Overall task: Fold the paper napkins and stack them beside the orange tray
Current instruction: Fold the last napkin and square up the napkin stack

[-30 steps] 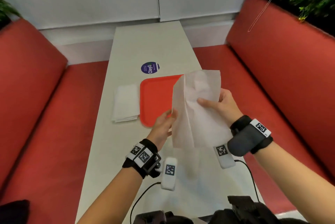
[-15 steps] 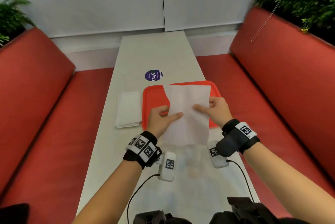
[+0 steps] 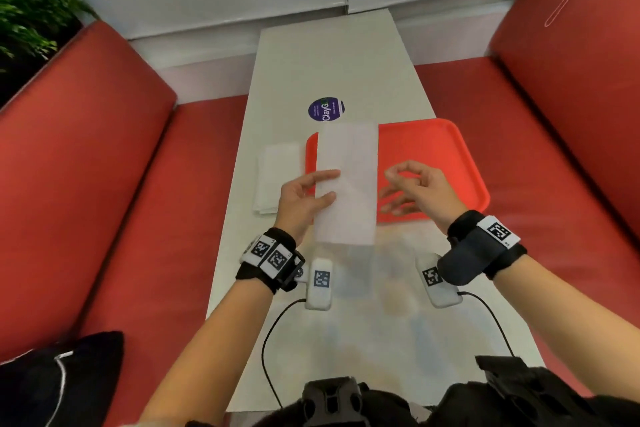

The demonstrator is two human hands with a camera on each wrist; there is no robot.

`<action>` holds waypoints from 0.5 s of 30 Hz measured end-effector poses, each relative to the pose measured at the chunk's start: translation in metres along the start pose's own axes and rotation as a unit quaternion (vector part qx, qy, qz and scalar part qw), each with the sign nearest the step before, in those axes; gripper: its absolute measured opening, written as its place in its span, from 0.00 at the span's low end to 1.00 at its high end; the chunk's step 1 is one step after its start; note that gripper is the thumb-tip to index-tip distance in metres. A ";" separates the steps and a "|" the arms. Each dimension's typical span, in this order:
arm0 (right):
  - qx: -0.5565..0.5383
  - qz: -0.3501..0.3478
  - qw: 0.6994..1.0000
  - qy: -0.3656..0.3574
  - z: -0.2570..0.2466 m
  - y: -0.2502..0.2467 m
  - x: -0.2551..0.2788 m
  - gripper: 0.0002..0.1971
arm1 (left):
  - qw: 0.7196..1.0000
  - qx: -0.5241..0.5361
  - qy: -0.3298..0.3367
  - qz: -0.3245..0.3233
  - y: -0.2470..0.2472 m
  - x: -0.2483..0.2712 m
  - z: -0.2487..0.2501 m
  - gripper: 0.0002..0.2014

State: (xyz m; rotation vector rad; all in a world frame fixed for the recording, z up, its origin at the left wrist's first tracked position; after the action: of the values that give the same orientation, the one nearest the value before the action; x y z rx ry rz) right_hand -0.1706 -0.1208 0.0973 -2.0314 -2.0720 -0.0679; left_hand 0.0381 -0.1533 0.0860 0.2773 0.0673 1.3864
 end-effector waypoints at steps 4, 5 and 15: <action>0.002 -0.002 1.000 0.028 0.016 0.003 -0.006 0.08 | 0.992 -0.095 0.029 0.081 -0.068 -0.035 0.017 0.22; 0.000 0.003 0.999 0.032 0.020 0.002 -0.007 0.08 | 0.988 -0.114 0.029 0.100 -0.085 -0.047 0.018 0.22; 0.030 0.045 0.995 0.084 0.069 -0.018 -0.017 0.07 | 0.959 -0.236 -0.073 0.137 -0.167 -0.140 -0.046 0.23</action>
State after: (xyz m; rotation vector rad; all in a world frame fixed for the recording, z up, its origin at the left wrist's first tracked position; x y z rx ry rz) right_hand -0.1975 -0.1244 0.0291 -2.0058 -1.8580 -0.1547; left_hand 0.1626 -0.3089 -0.0137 -0.0139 -0.4355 1.6049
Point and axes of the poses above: each hand's wrist, its own x-axis away from the middle knuckle, its own y-axis out of the palm, z = x × y, the point moved 8 cm from there along -x, towards the middle knuckle, and after that the axes turned 10 degrees about x, right-handed, at the moved point
